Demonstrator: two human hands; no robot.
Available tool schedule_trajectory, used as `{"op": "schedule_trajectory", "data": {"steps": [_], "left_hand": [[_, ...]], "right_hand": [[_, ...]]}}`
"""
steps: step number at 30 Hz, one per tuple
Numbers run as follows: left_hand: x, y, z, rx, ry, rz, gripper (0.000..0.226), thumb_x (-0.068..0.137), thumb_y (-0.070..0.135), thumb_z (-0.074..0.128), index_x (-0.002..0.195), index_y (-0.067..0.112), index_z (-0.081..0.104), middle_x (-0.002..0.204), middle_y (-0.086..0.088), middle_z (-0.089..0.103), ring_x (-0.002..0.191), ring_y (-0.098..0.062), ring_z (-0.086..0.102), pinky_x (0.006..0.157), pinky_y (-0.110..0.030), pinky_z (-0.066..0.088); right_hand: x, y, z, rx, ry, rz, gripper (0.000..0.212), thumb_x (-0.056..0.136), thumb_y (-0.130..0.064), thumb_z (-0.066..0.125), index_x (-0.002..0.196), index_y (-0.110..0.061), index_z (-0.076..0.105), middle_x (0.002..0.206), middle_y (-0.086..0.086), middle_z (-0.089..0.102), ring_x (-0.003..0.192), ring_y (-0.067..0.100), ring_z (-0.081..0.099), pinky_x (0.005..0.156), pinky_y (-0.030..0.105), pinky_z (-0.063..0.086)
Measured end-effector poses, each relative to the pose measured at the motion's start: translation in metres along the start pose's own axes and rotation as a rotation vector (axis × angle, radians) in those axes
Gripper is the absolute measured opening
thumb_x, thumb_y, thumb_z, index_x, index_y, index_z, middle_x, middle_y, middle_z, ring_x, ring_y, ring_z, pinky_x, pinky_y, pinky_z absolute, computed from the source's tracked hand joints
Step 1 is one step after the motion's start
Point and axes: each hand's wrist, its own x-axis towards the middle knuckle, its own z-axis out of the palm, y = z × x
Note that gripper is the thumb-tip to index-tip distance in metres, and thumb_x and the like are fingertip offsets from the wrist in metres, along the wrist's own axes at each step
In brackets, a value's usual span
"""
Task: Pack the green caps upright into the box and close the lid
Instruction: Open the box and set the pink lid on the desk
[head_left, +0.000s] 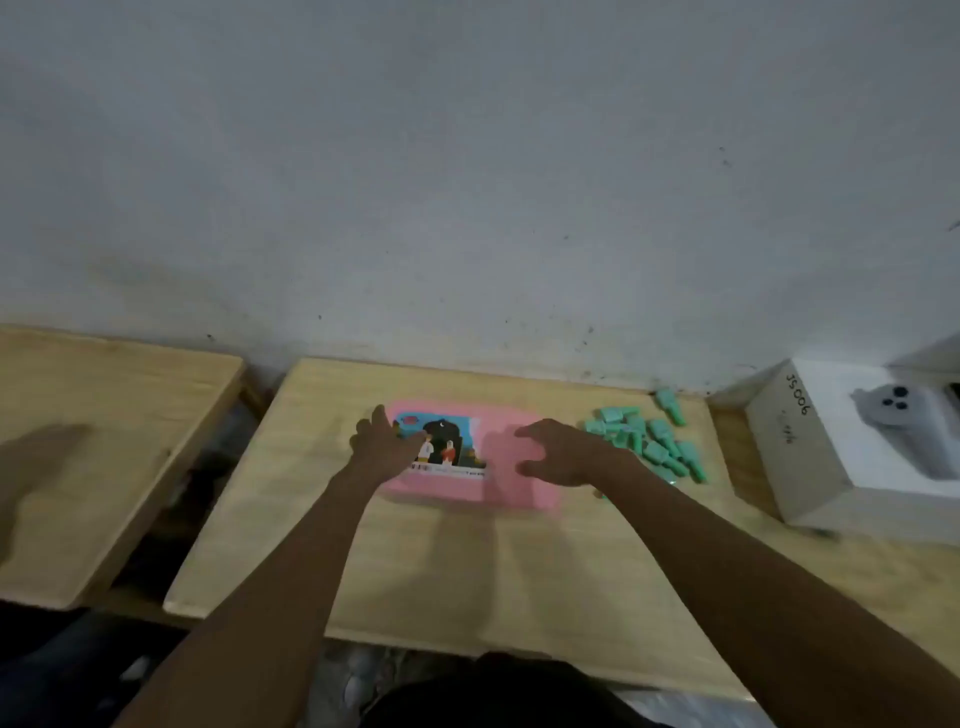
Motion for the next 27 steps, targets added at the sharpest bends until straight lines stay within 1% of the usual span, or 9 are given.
{"op": "schedule_trajectory", "data": {"steps": [4,6,8,11,13,16,19,23,27], "left_hand": [[0.0,-0.026,0.002,-0.146,0.009,-0.006,0.091,0.081,0.036,0.07,0.148,0.003,0.019,0.151,-0.02,0.032,0.138,-0.034,0.035,0.112,-0.041,0.034],[-0.001,-0.038,0.002,-0.206,0.02,0.011,0.086,0.081,0.028,0.071,0.148,0.003,0.022,0.148,-0.018,0.039,0.133,-0.031,0.043,0.109,-0.04,0.038],[-0.002,-0.047,-0.002,-0.291,0.009,0.011,0.076,0.082,0.02,0.071,0.144,0.002,0.032,0.139,-0.017,0.05,0.12,-0.03,0.054,0.099,-0.039,0.046],[0.001,-0.065,-0.002,-0.366,-0.034,0.029,0.047,0.082,0.012,0.07,0.126,0.003,0.056,0.121,-0.013,0.064,0.094,-0.022,0.06,0.076,-0.027,0.049],[0.004,-0.074,-0.001,-0.416,-0.066,0.067,0.043,0.08,0.015,0.072,0.121,0.007,0.062,0.116,-0.01,0.068,0.09,-0.018,0.062,0.065,-0.018,0.047],[0.009,-0.082,-0.001,-0.493,-0.111,0.068,0.046,0.079,0.018,0.074,0.123,0.011,0.062,0.116,-0.006,0.068,0.095,-0.018,0.065,0.071,-0.021,0.05],[0.008,-0.085,0.002,-0.546,-0.129,0.063,0.051,0.079,0.018,0.074,0.127,0.011,0.058,0.118,-0.007,0.067,0.101,-0.021,0.066,0.078,-0.026,0.051],[0.008,-0.088,0.003,-0.594,-0.126,0.067,0.053,0.079,0.019,0.075,0.128,0.01,0.057,0.118,-0.007,0.067,0.102,-0.021,0.065,0.076,-0.025,0.05],[0.01,-0.09,0.005,-0.627,-0.127,0.056,0.051,0.078,0.018,0.076,0.125,0.01,0.058,0.115,-0.006,0.068,0.099,-0.019,0.065,0.077,-0.025,0.05]], "right_hand": [[-0.014,0.0,0.025,-0.144,-0.057,-0.007,0.089,0.082,-0.055,0.066,0.152,-0.022,0.022,0.16,0.001,0.012,0.142,0.024,0.026,0.11,0.042,0.035],[-0.018,0.003,0.038,-0.217,-0.053,0.017,0.099,0.08,-0.051,0.071,0.154,-0.022,0.013,0.163,0.001,-0.001,0.148,0.025,0.011,0.112,0.049,0.034],[-0.018,0.003,0.046,-0.294,-0.021,0.044,0.1,0.081,-0.038,0.073,0.155,-0.022,0.008,0.163,0.003,-0.007,0.15,0.024,0.003,0.108,0.051,0.04],[-0.013,-0.004,0.051,-0.369,0.011,0.054,0.09,0.083,-0.013,0.068,0.153,-0.019,0.011,0.163,0.007,-0.001,0.148,0.028,0.014,0.094,0.045,0.053],[-0.01,-0.008,0.053,-0.41,0.021,0.08,0.088,0.083,-0.006,0.064,0.153,-0.017,0.012,0.162,0.009,0.0,0.149,0.028,0.014,0.092,0.045,0.054],[-0.007,-0.013,0.058,-0.471,0.043,0.107,0.086,0.084,-0.002,0.063,0.152,-0.015,0.012,0.162,0.012,0.001,0.148,0.03,0.014,0.089,0.046,0.055],[-0.006,-0.018,0.059,-0.511,0.045,0.133,0.085,0.084,0.0,0.061,0.152,-0.014,0.012,0.161,0.013,0.002,0.145,0.033,0.023,0.086,0.045,0.056],[-0.003,-0.019,0.052,-0.562,0.032,0.106,0.085,0.078,-0.005,0.069,0.148,-0.013,0.022,0.155,0.017,0.019,0.123,0.032,0.048,0.083,0.04,0.056],[0.001,-0.017,0.044,-0.602,-0.015,0.063,0.086,0.075,-0.012,0.076,0.146,-0.011,0.027,0.147,0.016,0.032,0.11,0.027,0.055,0.084,0.037,0.055]]}}
